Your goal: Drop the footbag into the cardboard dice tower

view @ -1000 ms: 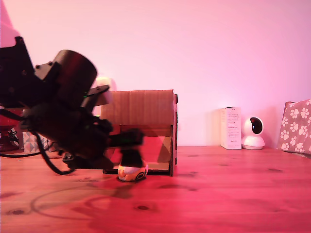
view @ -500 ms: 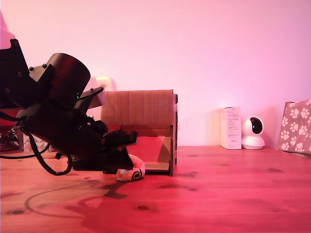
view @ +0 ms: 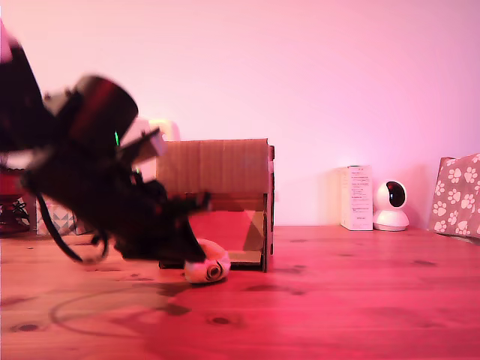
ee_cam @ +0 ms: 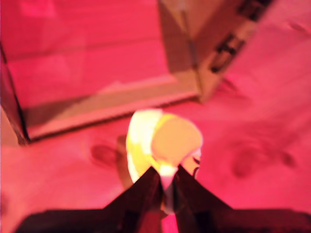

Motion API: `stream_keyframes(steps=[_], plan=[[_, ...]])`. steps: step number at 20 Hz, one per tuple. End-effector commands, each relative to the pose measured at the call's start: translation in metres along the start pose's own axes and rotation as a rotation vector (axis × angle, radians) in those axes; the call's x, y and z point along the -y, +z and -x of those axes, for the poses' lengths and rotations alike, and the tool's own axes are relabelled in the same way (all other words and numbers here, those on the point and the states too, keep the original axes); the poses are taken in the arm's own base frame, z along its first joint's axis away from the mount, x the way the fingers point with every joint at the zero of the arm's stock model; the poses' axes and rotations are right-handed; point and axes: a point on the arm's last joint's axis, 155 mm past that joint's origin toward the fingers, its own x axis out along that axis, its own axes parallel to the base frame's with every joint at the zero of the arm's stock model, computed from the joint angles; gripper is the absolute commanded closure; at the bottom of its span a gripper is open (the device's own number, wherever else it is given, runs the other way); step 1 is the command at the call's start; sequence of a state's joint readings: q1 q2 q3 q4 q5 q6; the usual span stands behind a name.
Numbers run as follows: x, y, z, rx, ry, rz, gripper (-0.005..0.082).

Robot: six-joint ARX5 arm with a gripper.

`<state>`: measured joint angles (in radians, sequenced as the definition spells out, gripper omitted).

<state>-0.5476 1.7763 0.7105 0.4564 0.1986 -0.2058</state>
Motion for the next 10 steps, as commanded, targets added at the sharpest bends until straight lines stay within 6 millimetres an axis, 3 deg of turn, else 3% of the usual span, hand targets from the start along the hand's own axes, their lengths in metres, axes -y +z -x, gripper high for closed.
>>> stream_keyframes(steps=[1,10], plan=[[0.007,0.012,0.012,0.017,-0.012,-0.016,0.0788],[0.029,0.035,0.076,0.000,-0.031,-0.032,0.0788]])
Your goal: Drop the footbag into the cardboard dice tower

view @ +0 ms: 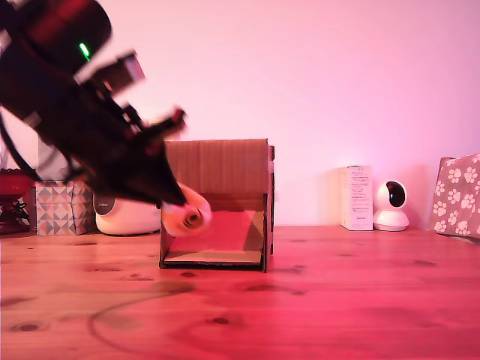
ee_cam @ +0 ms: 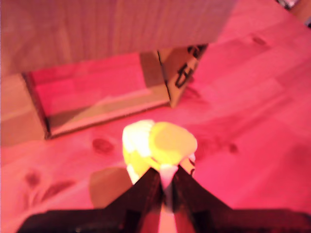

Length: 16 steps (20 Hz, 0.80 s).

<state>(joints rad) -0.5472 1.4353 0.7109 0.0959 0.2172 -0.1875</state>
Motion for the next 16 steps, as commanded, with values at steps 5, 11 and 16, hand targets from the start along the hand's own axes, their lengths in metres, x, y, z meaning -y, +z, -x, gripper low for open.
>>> stream_keyframes(steps=[5,11,16], plan=[[0.028,0.052,0.052,0.183,-0.066,-0.071,0.0788],[0.054,0.126,0.105,0.510,-0.094,-0.251,0.0788],[0.062,0.158,0.115,0.669,-0.108,-0.298,0.0787]])
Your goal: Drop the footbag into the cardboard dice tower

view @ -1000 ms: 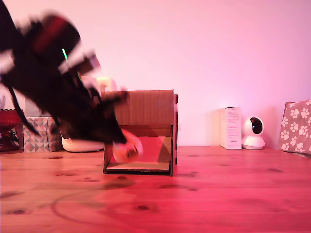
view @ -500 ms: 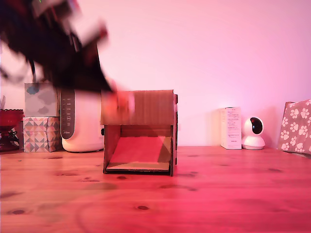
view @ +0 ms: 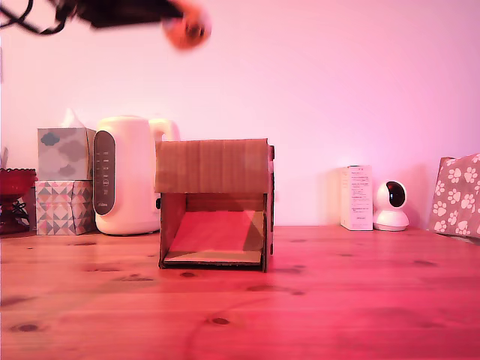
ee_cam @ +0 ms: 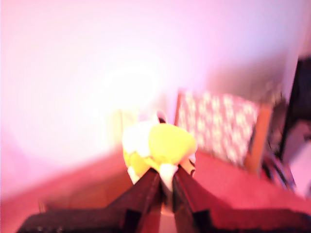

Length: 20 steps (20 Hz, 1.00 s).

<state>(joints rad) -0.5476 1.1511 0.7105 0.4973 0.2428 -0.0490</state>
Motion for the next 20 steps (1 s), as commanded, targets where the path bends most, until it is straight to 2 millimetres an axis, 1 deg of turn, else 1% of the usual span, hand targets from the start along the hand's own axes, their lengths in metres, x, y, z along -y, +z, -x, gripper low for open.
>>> stream_keyframes(steps=[1,4,8,9,13,16,18,20], plan=[[-0.001,0.000,-0.008,0.026,-0.006,-0.011,0.0787],[-0.006,-0.003,-0.028,0.003,-0.005,-0.006,0.0785],[-0.017,-0.009,-0.066,-0.080,0.002,0.013,0.0783],[-0.021,-0.012,-0.074,-0.119,0.007,0.023,0.0783],[-0.046,-0.037,-0.105,-0.303,0.045,0.074,0.0783],[-0.062,-0.058,-0.119,-0.409,0.070,0.106,0.0783],[-0.070,-0.069,-0.122,-0.455,0.082,0.118,0.0783],[-0.073,-0.074,-0.122,-0.470,0.083,0.108,0.0783]])
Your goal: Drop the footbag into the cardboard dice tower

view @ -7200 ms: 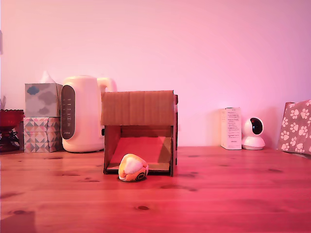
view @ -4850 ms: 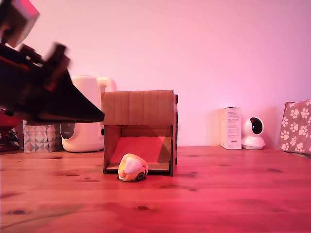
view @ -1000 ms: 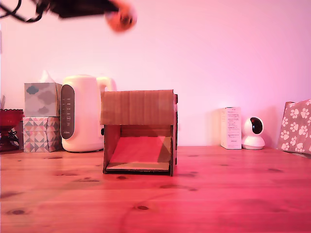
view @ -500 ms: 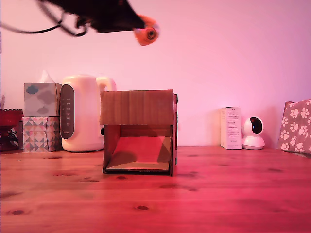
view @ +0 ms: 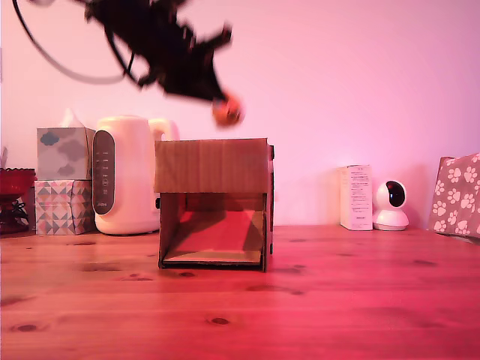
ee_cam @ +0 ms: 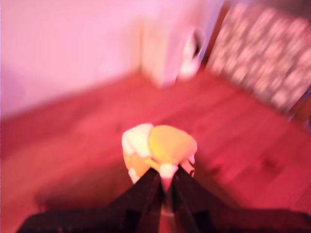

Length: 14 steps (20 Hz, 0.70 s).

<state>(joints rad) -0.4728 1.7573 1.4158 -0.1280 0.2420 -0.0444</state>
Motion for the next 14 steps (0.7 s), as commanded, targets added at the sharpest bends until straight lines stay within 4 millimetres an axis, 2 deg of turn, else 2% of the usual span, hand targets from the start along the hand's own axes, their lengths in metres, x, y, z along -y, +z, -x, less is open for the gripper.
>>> stream_keyframes(steps=[1,4,5,8,9,12,13,14], plan=[[0.004,0.013,0.002,0.033,-0.009,-0.031,0.0783],[0.004,0.013,0.002,0.032,-0.008,-0.033,0.0772],[0.004,0.014,0.002,0.035,-0.008,-0.037,0.0711],[0.004,0.017,0.002,0.048,-0.009,-0.041,0.0260],[0.004,0.017,0.003,0.042,-0.009,-0.041,0.0214],[0.005,0.017,0.008,0.028,-0.008,-0.062,0.0223],[0.006,0.016,0.012,0.018,-0.008,-0.059,0.0252],[0.008,0.015,0.016,0.009,-0.010,-0.058,0.0322]])
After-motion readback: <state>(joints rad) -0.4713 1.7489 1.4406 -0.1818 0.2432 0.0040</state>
